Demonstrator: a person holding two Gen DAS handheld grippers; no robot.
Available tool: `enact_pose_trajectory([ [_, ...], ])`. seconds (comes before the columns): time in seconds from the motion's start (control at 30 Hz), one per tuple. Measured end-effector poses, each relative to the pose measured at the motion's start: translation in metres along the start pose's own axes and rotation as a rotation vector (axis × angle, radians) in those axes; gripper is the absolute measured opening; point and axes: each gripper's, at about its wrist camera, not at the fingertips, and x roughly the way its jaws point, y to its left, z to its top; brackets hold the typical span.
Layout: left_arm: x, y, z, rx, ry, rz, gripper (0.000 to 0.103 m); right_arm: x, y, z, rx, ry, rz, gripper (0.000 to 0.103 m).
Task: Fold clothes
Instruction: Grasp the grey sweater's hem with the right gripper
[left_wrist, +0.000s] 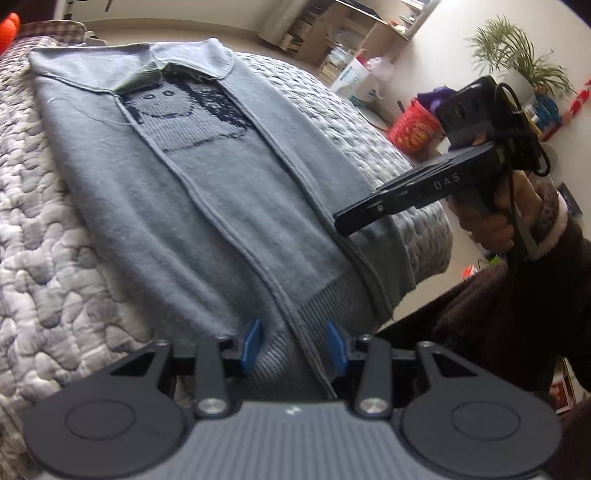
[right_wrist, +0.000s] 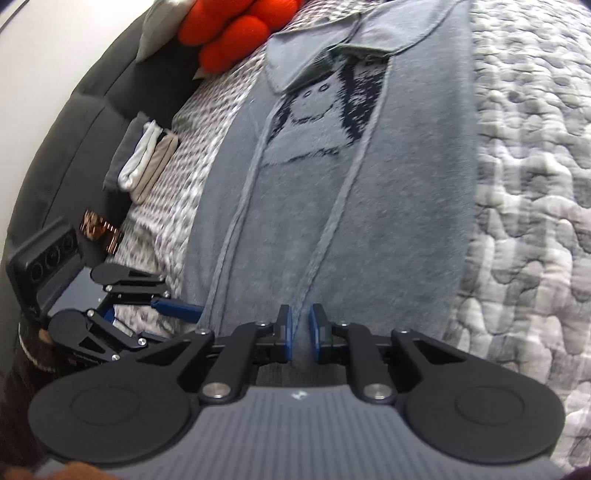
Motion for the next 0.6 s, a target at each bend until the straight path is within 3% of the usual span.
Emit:
enact_pose_trajectory([
  [0.33,0.006,-0.006,-0.006,0.046,0.060,-0.041,0.042,0.001,0.002,-0.016,-0.055,0.079,0.036,0.017],
  [0.6,0.021,-0.014,-0.009,0.078,0.171,-0.075,0.042,0.004,0.007,-0.026,-0.086,0.124,0.040,0.017],
])
